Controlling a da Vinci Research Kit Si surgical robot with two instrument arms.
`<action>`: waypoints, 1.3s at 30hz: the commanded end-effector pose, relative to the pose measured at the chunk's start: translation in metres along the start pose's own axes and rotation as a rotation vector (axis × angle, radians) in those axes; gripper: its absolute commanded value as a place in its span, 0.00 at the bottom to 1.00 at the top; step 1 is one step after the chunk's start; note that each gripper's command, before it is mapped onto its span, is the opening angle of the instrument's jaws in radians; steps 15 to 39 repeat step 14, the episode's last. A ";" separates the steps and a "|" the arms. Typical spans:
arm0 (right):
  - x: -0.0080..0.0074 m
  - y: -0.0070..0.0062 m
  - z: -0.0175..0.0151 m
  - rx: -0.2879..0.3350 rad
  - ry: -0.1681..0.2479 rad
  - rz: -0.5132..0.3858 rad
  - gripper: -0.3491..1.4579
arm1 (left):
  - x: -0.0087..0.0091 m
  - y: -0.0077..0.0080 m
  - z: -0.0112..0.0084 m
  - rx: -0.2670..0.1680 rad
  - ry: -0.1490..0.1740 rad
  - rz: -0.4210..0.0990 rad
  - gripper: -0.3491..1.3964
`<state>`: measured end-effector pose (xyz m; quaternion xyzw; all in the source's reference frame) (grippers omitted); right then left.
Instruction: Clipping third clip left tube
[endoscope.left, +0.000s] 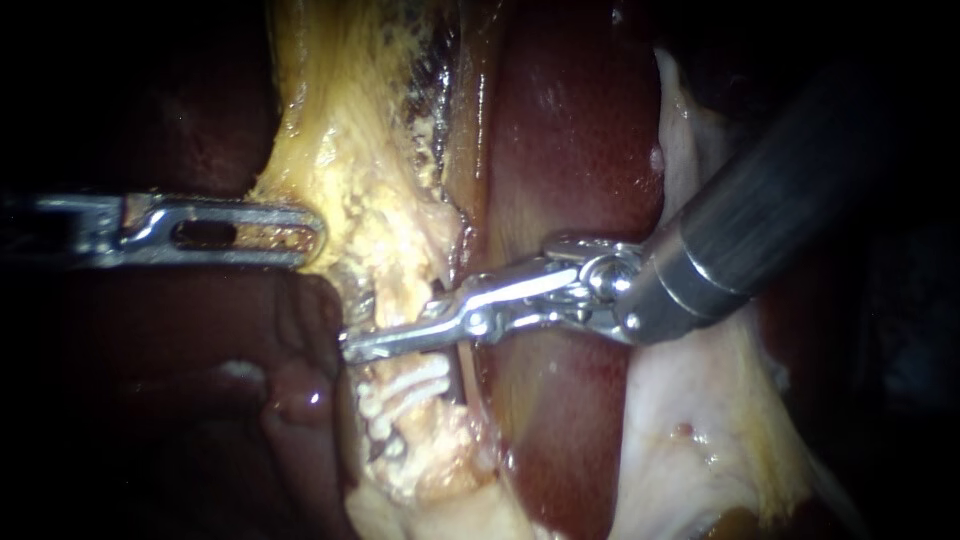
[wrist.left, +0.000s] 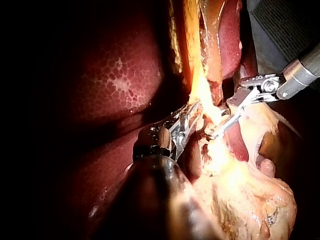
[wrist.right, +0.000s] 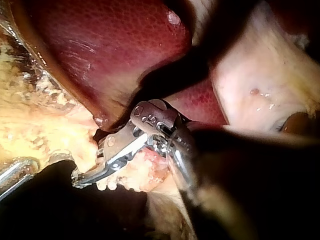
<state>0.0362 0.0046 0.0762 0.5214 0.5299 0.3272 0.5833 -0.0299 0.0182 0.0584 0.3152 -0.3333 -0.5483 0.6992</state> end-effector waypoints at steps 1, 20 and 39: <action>0.0000 0.0001 0.0000 -0.002 -0.002 -0.001 0.00 | 0.0000 0.0000 0.0000 0.000 0.000 0.000 0.00; -0.0005 0.0003 0.0001 0.001 -0.014 0.013 0.00 | 0.0000 0.0000 0.0000 0.000 0.000 0.000 0.00; -0.0005 0.0003 0.0001 0.001 -0.014 0.013 0.00 | 0.0000 0.0000 0.0000 0.000 0.000 0.000 0.00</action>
